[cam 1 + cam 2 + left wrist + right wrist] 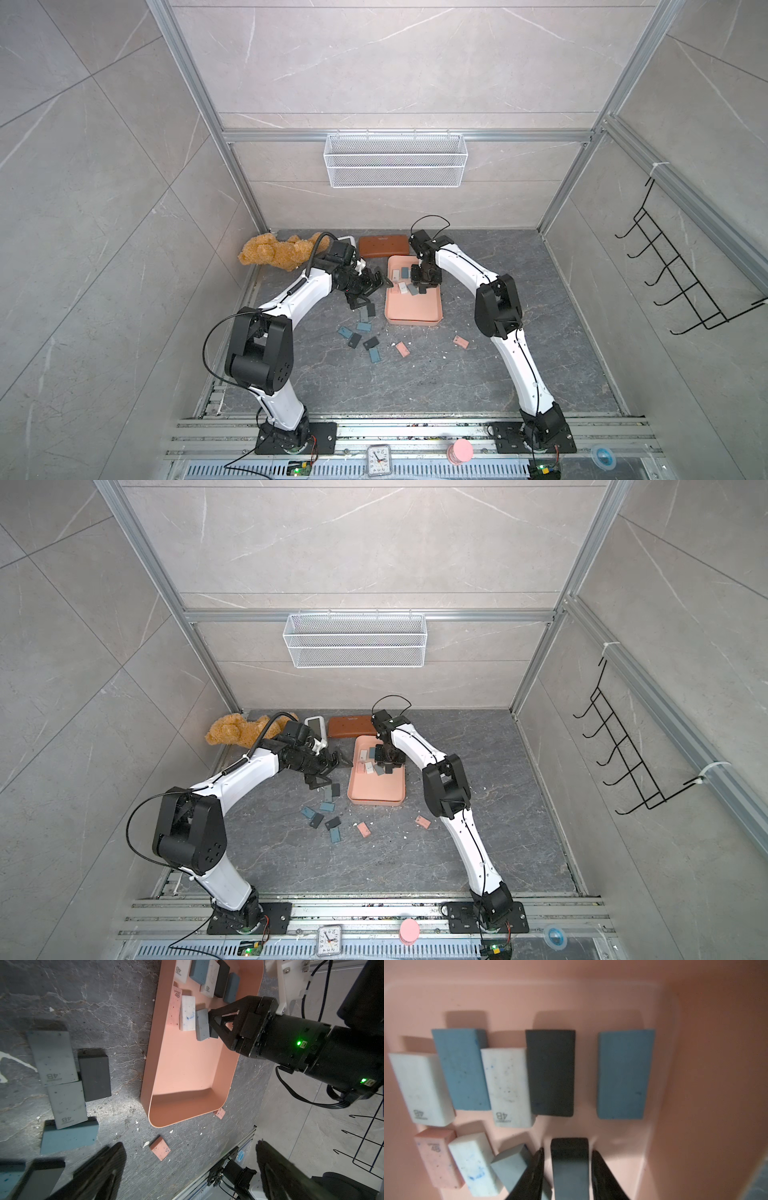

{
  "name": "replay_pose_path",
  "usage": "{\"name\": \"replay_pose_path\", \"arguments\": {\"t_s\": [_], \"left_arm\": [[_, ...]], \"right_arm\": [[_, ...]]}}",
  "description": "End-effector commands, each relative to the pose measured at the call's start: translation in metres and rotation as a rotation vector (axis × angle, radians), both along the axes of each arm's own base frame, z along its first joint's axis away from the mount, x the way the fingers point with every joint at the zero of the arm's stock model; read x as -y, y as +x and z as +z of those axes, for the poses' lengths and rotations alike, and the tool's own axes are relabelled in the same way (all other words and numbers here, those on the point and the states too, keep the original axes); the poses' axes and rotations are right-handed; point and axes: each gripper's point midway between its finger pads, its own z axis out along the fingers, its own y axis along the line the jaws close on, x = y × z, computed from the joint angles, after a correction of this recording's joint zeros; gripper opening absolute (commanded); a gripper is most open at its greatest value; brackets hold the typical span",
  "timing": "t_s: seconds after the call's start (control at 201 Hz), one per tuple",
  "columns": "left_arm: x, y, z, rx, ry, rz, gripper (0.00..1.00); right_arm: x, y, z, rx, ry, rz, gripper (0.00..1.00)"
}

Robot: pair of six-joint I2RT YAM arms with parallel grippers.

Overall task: Put the eraser in the storage box
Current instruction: Adjust the eraser in the storage box, then pick up the eraser from the center of the board.

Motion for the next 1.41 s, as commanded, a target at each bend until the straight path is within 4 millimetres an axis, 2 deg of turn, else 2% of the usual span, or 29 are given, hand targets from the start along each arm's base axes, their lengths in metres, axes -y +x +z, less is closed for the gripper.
{"name": "replay_pose_path", "arguments": {"t_s": [0.0,0.483,0.772,0.991,1.17,1.28,1.404], "left_arm": [[-0.001,-0.001,0.005,0.010,-0.003,-0.020,0.99],[-0.004,-0.004,0.003,0.013,0.028,-0.034,0.99],[-0.022,-0.013,-0.002,0.015,0.120,-0.056,0.99],[-0.050,-0.028,-0.018,-0.041,0.278,-0.061,0.99],[-0.073,-0.045,-0.034,-0.085,0.397,-0.083,0.98],[-0.090,-0.053,-0.045,-0.117,0.480,-0.085,0.96],[-0.107,-0.058,-0.056,-0.172,0.469,-0.022,0.95]], "right_arm": [[-0.013,-0.009,0.000,-0.027,0.067,-0.022,0.39],[-0.024,-0.010,0.014,-0.021,0.153,-0.064,0.39],[-0.015,-0.007,0.037,0.025,0.113,-0.045,0.41],[-0.007,-0.011,0.062,0.070,0.094,-0.028,0.49],[-0.009,-0.025,0.084,0.126,0.093,0.001,0.58],[-0.020,-0.044,0.089,0.157,0.095,0.050,0.64],[-0.037,-0.071,0.090,0.194,0.106,0.108,0.74]]}}
